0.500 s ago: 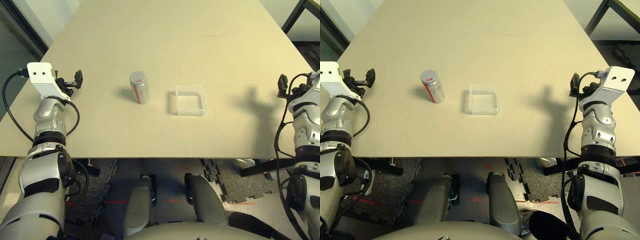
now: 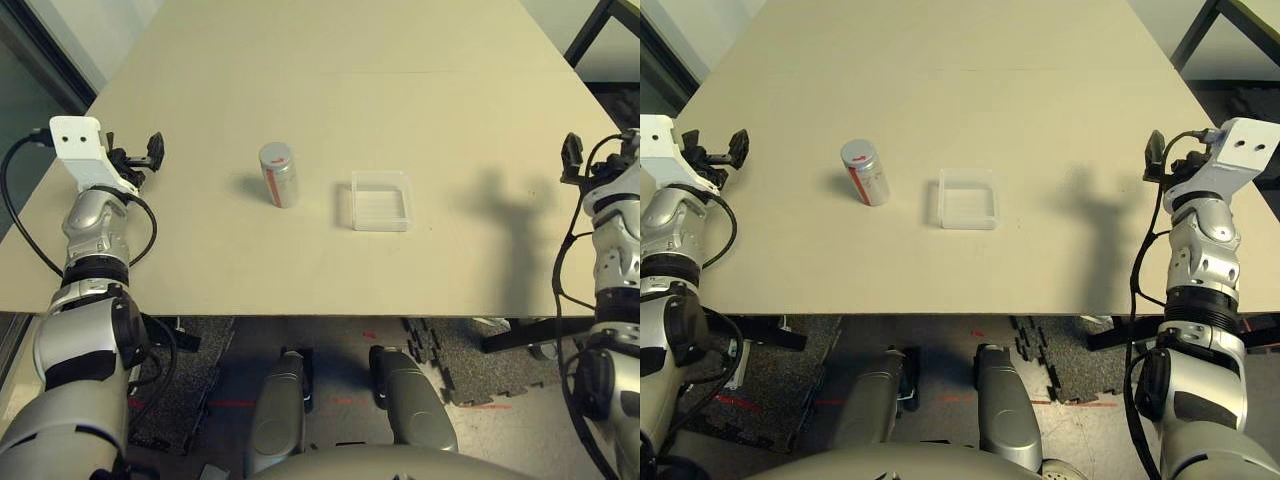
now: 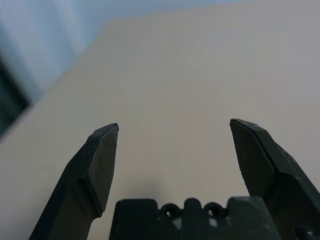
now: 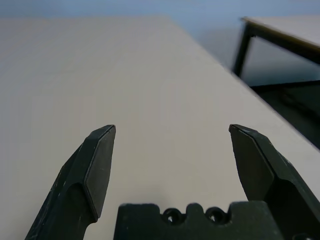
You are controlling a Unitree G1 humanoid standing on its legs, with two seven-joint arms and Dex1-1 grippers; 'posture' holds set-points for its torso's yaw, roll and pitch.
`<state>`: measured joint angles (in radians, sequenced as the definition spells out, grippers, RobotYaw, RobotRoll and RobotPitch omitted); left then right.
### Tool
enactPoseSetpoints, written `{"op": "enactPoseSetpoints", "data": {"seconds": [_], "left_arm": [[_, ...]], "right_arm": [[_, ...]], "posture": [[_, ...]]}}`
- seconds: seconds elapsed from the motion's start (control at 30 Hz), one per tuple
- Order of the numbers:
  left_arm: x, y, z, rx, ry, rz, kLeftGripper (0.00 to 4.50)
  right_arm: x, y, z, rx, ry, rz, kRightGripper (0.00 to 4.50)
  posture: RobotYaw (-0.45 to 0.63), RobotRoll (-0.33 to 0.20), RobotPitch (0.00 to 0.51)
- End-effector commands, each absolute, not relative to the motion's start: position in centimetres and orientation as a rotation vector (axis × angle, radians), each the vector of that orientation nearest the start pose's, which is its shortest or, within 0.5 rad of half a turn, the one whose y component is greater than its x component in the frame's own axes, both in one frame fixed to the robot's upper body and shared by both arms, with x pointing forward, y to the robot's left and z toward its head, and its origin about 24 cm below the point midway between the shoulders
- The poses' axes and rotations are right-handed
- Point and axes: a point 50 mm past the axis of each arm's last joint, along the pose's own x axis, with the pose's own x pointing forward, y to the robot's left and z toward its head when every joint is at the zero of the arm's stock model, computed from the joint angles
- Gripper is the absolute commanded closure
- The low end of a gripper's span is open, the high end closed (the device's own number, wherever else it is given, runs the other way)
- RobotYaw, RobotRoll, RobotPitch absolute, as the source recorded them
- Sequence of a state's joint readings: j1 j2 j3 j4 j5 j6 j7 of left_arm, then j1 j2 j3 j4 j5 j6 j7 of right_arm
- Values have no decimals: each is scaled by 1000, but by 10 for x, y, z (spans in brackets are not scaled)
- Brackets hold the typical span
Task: Pour the medicine from the bottle into the box.
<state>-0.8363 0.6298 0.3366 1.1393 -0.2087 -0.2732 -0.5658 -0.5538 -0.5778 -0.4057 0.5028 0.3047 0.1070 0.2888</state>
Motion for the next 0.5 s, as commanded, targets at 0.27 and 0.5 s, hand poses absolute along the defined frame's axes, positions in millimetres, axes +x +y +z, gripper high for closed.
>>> {"op": "enactPoseSetpoints", "data": {"seconds": [0.27, 0.5], "left_arm": [[336, 308, 163, 89, -30, -480, 25], [311, 282, 164, 69, 97, -744, 25]], "right_arm": [[319, -273, 177, -105, 57, 377, 0], [316, -238, 187, -110, 78, 521, 0]], "posture": [[-85, 0, 169], [-81, 0, 166]]}}
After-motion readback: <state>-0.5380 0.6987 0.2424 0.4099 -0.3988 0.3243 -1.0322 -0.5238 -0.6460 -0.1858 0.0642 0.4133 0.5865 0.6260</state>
